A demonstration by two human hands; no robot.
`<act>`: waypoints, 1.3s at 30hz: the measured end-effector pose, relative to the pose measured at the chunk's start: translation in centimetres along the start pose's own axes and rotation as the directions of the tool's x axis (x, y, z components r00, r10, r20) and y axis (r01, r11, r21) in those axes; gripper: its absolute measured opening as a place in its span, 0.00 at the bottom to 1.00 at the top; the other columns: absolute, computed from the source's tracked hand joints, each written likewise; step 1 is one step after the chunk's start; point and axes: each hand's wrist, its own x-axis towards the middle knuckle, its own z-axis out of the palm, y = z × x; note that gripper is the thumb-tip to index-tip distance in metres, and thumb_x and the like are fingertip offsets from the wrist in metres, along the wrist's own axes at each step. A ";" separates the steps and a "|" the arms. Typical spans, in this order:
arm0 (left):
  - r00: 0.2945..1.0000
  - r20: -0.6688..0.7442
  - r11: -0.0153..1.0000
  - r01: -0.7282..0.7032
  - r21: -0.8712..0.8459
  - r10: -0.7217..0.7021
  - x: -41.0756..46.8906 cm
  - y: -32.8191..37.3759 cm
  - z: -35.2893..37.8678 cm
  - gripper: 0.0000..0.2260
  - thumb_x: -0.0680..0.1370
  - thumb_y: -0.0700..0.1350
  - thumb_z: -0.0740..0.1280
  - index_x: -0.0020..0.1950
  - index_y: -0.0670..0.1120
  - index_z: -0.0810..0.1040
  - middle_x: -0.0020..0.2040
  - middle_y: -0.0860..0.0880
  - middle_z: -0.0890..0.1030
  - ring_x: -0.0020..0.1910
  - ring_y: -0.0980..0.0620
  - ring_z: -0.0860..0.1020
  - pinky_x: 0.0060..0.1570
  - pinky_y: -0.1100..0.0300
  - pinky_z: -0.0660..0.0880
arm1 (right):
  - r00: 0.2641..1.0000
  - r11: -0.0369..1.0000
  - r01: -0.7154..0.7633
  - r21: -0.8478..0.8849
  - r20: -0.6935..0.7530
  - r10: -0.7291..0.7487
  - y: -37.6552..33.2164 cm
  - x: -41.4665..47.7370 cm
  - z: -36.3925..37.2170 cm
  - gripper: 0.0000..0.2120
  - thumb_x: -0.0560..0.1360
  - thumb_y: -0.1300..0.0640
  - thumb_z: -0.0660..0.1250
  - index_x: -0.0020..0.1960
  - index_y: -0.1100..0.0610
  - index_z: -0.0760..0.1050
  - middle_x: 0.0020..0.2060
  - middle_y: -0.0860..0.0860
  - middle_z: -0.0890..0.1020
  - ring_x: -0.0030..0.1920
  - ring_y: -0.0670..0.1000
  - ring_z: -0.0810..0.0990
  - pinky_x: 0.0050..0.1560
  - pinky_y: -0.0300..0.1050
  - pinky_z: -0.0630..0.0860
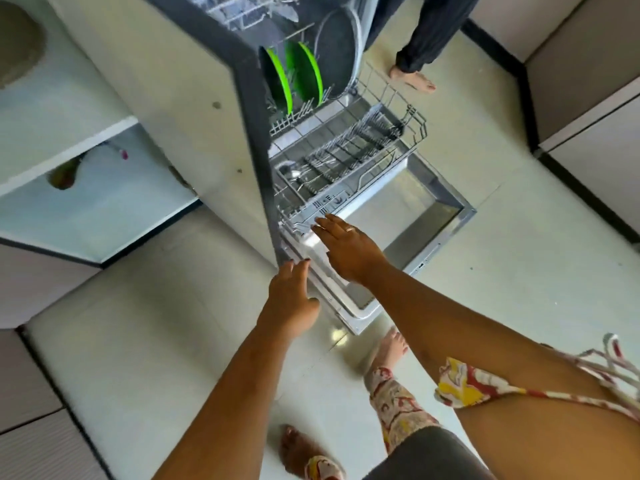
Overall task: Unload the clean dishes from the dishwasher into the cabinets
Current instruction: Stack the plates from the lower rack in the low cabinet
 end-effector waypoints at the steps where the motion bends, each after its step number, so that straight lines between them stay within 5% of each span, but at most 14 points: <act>1: 1.000 0.004 1.000 -0.010 -0.009 0.010 1.0 1.3 0.3 0.30 0.76 0.40 0.63 0.76 0.49 0.56 0.77 0.45 0.55 0.74 0.44 0.57 0.72 0.51 0.60 | 1.000 1.000 -0.012 0.006 -0.012 0.012 1.6 0.3 -0.3 0.28 0.79 0.61 0.55 0.77 0.54 0.52 0.77 0.49 0.53 0.77 0.52 0.48 0.76 0.48 0.51; 7: 0.997 -0.058 0.990 0.049 -0.133 -0.057 7.4 6.7 0.1 0.29 0.76 0.39 0.65 0.75 0.49 0.59 0.74 0.45 0.60 0.71 0.44 0.63 0.68 0.51 0.66 | 0.996 0.994 -0.047 0.101 -0.070 0.054 8.7 4.7 -1.2 0.27 0.76 0.66 0.55 0.74 0.55 0.60 0.75 0.52 0.61 0.76 0.54 0.55 0.74 0.51 0.58; 16: 0.909 -0.198 0.885 0.274 -0.375 -0.366 19.9 13.4 -4.1 0.28 0.75 0.35 0.63 0.72 0.52 0.64 0.69 0.42 0.69 0.61 0.39 0.74 0.59 0.47 0.74 | 0.999 0.987 0.020 0.162 0.045 -0.028 18.4 13.1 -6.3 0.29 0.73 0.66 0.60 0.73 0.54 0.63 0.74 0.52 0.62 0.73 0.55 0.61 0.70 0.53 0.63; 19: 0.887 -0.250 0.882 0.279 -0.379 -0.388 23.3 13.9 -6.0 0.26 0.76 0.37 0.64 0.71 0.55 0.64 0.68 0.43 0.70 0.53 0.43 0.77 0.43 0.56 0.79 | 0.998 0.984 -0.042 0.176 0.050 0.034 21.3 16.1 -8.7 0.29 0.73 0.64 0.63 0.73 0.53 0.63 0.74 0.52 0.62 0.73 0.56 0.62 0.70 0.54 0.64; 21: 0.877 -0.296 0.892 0.260 -0.370 -0.378 25.4 14.0 -7.6 0.25 0.77 0.39 0.64 0.71 0.56 0.64 0.65 0.43 0.72 0.47 0.46 0.78 0.31 0.65 0.73 | 0.998 0.993 -0.048 0.112 0.051 0.042 23.0 18.3 -9.8 0.29 0.74 0.62 0.62 0.73 0.52 0.61 0.74 0.52 0.61 0.73 0.56 0.60 0.70 0.56 0.63; 24: 0.859 -0.322 0.864 0.235 -0.445 -0.399 28.1 13.6 -9.5 0.24 0.77 0.38 0.63 0.71 0.54 0.66 0.66 0.43 0.72 0.53 0.46 0.76 0.47 0.55 0.74 | 0.994 0.989 -0.096 0.116 0.069 0.089 24.9 20.9 -10.9 0.29 0.74 0.62 0.61 0.74 0.51 0.60 0.74 0.51 0.60 0.74 0.56 0.58 0.69 0.58 0.65; 28: 0.850 -0.312 0.822 0.218 -0.527 -0.425 31.2 13.6 -10.9 0.20 0.79 0.41 0.61 0.70 0.54 0.66 0.64 0.46 0.72 0.44 0.51 0.75 0.43 0.56 0.72 | 0.977 0.962 -0.212 0.170 0.035 0.210 27.3 24.2 -12.3 0.28 0.75 0.61 0.63 0.73 0.53 0.61 0.73 0.53 0.62 0.72 0.58 0.62 0.66 0.59 0.68; 33: 0.890 -0.250 0.821 0.200 -0.535 -0.381 36.7 15.6 -12.3 0.20 0.79 0.42 0.61 0.70 0.52 0.66 0.70 0.46 0.69 0.63 0.44 0.72 0.62 0.45 0.71 | 0.950 0.907 -0.306 0.290 0.028 0.312 29.2 29.2 -13.4 0.29 0.72 0.65 0.62 0.72 0.56 0.62 0.71 0.56 0.65 0.70 0.61 0.65 0.64 0.61 0.71; 39: 0.944 -0.196 0.868 0.145 -0.476 -0.265 41.9 17.3 -14.1 0.20 0.78 0.41 0.62 0.70 0.48 0.67 0.69 0.46 0.70 0.64 0.44 0.72 0.64 0.46 0.70 | 0.909 0.834 -0.402 0.377 0.057 0.412 30.1 35.7 -12.9 0.27 0.73 0.62 0.65 0.71 0.57 0.63 0.68 0.58 0.69 0.68 0.62 0.68 0.64 0.59 0.71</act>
